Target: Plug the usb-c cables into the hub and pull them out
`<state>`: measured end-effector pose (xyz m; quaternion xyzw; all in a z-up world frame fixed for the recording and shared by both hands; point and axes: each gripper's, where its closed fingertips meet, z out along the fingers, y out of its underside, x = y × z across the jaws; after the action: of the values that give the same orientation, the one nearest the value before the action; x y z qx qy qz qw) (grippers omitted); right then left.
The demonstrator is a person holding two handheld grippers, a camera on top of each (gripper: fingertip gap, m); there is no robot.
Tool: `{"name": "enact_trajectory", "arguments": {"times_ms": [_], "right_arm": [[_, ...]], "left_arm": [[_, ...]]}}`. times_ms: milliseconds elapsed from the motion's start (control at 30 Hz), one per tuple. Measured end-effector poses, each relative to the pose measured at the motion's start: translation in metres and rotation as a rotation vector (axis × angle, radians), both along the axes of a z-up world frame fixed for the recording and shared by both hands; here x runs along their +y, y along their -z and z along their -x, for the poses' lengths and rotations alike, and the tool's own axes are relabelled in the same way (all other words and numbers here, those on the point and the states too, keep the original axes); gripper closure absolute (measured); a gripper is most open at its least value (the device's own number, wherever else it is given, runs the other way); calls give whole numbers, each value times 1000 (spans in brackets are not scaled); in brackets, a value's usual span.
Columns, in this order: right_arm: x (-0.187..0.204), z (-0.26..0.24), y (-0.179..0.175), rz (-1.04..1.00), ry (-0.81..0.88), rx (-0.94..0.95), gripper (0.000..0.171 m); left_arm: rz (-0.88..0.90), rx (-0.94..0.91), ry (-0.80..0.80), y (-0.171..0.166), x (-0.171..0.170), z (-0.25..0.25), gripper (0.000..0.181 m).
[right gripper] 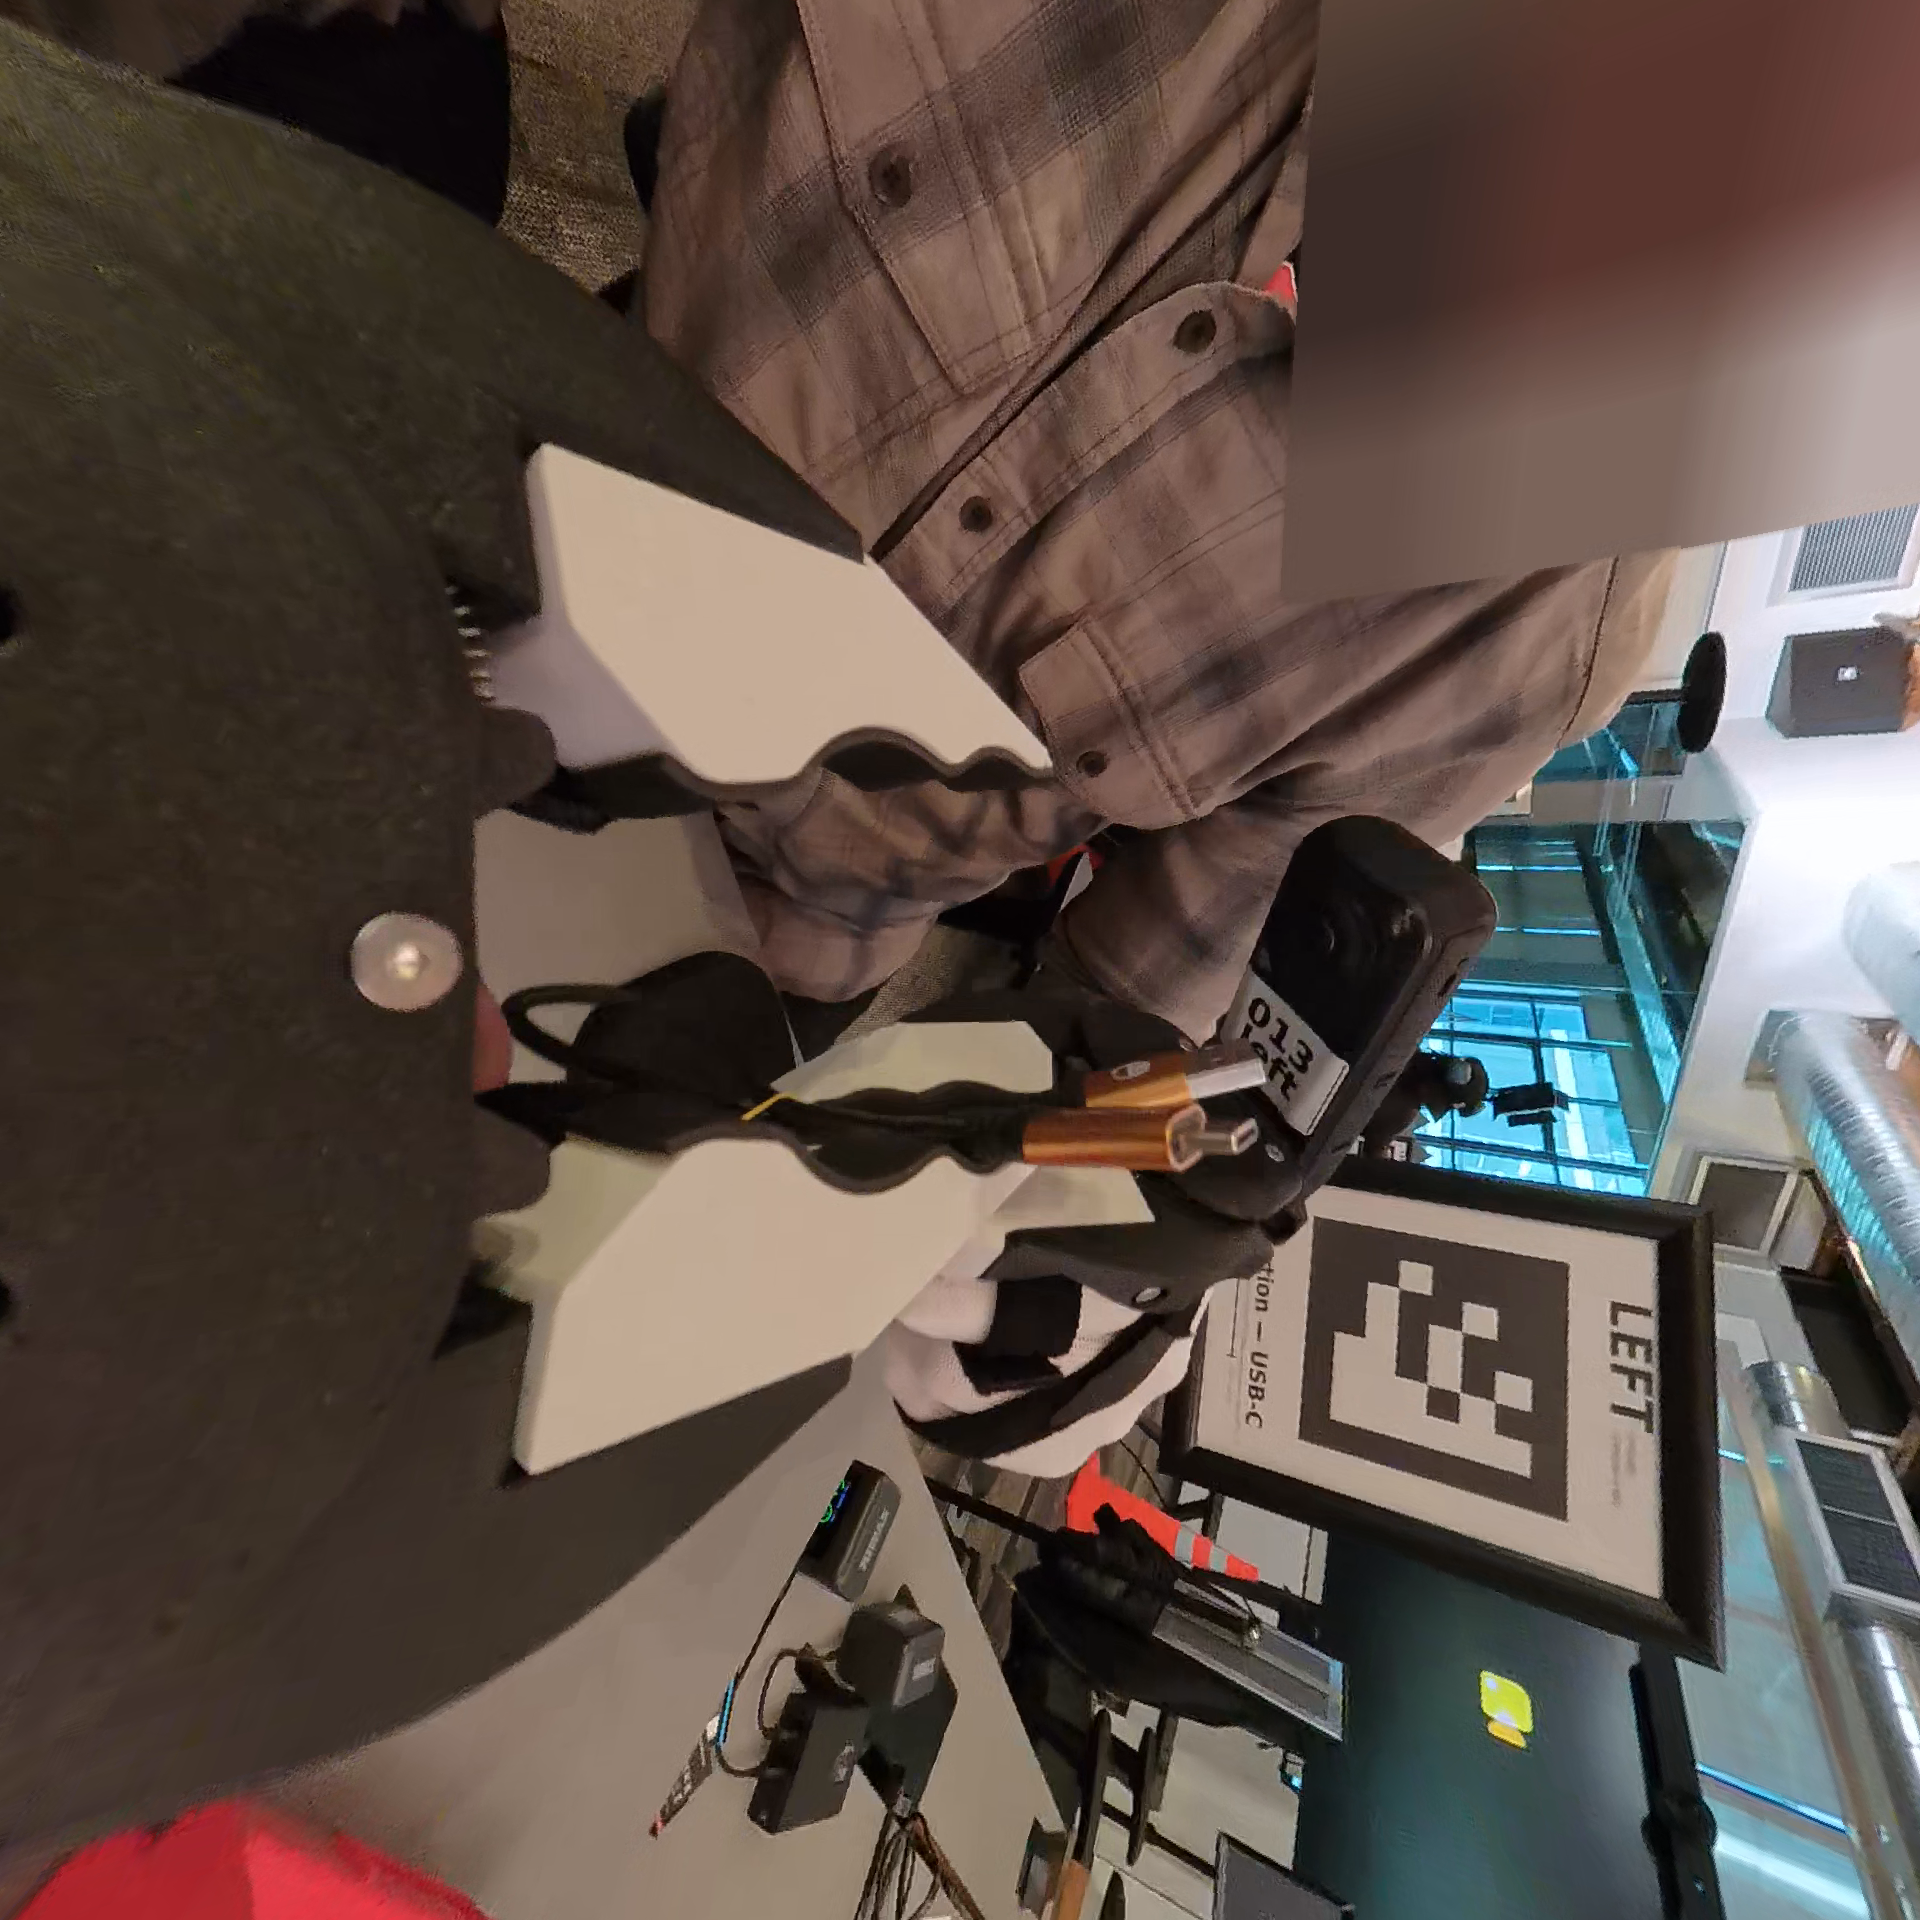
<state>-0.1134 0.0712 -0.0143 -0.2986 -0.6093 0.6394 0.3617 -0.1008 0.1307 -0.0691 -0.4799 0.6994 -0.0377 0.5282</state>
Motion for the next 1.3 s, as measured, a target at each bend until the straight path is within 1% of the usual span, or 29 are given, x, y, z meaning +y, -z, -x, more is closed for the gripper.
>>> {"name": "enact_trajectory", "arguments": {"times_ms": [33, 100, 200, 267, 333, 367, 433, 467, 500, 533, 600, 700, 767, 800, 867, 933, 967, 1000, 1067, 1133, 1200, 1267, 1300], "right_arm": [[0, 2, 3, 0, 3, -20, 110], [-2, 7, 17, -25, 1, -97, 109], [-6, 10, 30, -49, -6, -174, 106], [-8, 9, 43, -81, -3, -250, 109], [-8, 7, 57, -100, 7, -338, 108], [-7, 7, 62, -102, 14, -369, 105], [0, 8, 72, -114, 56, -427, 108], [1, 8, 75, -110, 60, -449, 106], [1, 6, 81, -114, 50, -482, 111], [2, 4, 88, -116, 57, -519, 112], [8, 4, 96, -105, 78, -564, 109], [25, 9, 97, -64, 150, -565, 99], [31, 11, 92, -59, 180, -533, 100], [30, 9, 90, -50, 167, -530, 101], [30, 8, 89, -62, 179, -527, 100], [31, 10, 85, -45, 185, -519, 95], [31, 10, 85, -44, 185, -514, 97], [35, 13, 86, -46, 206, -516, 95], [40, 18, 87, -41, 232, -519, 89], [44, 24, 86, -37, 247, -497, 91], [44, 29, 79, -11, 241, -452, 90], [48, 33, 75, -18, 266, -423, 94], [50, 34, 72, -16, 275, -409, 93]], "left_arm": [[-17, 15, -8, 0, 3, 2, 180], [-71, 68, -30, 6, 8, 5, 179], [-86, 92, -62, 10, 13, 6, 180], [-85, 84, -90, 9, 19, 8, 180], [-90, 79, -122, 7, 25, 11, 180], [-91, 78, -128, 6, 26, 12, 180], [-92, 84, -141, 8, 28, 12, 179], [-104, 93, -147, 9, 29, 11, 179], [-113, 91, -156, 8, 30, 11, 179], [-112, 83, -166, 7, 31, 11, 180], [-93, 43, -198, -1, 36, 13, 180], [-80, 4, -196, -11, 36, 14, 179], [-124, 25, -213, -11, 39, 16, 179], [-131, 33, -218, -10, 39, 17, 179], [-109, 16, -216, -9, 39, 18, 179], [-111, 4, -222, -10, 41, 19, 179], [-113, -2, -225, -11, 41, 19, 179], [-107, -8, -225, -11, 40, 18, 179], [-105, -15, -224, -10, 39, 17, 179], [-85, -24, -226, -10, 39, 16, 180], [-37, -71, -226, -13, 39, 16, 180], [9, -105, -221, -15, 39, 16, 180], [19, -117, -219, -16, 38, 16, 180]]}}
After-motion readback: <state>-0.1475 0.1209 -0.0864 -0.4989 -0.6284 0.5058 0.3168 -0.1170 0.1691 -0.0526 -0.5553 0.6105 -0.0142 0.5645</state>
